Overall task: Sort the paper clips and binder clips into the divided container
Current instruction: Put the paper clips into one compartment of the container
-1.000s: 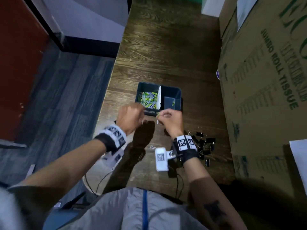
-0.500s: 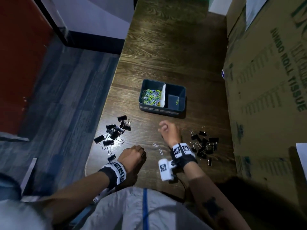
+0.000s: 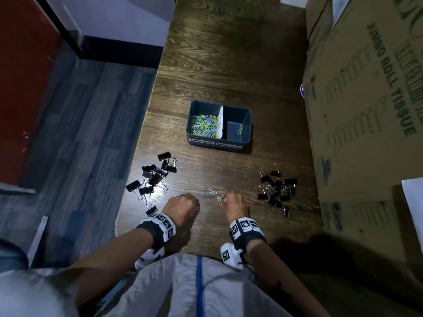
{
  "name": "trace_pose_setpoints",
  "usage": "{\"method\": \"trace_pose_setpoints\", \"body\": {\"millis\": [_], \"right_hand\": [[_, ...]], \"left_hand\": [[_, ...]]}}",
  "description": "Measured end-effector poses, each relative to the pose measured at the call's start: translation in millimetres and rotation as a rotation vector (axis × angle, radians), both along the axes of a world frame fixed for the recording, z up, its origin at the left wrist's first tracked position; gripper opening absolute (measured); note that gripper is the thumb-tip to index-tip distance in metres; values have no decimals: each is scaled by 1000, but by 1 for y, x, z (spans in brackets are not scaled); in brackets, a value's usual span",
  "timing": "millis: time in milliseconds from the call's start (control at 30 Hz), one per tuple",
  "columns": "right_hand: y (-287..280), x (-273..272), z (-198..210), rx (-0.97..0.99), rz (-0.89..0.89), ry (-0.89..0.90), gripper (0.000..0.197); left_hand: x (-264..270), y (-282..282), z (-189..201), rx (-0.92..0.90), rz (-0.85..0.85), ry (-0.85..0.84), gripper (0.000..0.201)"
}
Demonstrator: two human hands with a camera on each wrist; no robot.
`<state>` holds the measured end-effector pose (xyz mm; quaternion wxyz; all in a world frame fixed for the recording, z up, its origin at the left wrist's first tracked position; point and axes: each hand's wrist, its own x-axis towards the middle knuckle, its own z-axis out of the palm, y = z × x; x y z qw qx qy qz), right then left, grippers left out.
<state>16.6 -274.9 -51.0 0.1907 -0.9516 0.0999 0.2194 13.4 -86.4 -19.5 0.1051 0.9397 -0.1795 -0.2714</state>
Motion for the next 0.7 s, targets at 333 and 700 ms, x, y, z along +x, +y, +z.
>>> {"method": "trace_pose_setpoints", "body": {"millis": [333, 700], "right_hand": [[14, 5, 2, 25, 7, 63, 16], [17, 4, 4, 45, 38, 49, 14]], "left_hand": [[0, -1, -2, -56, 60, 66, 5], [12, 9, -5, -133, 191, -50, 13]]}}
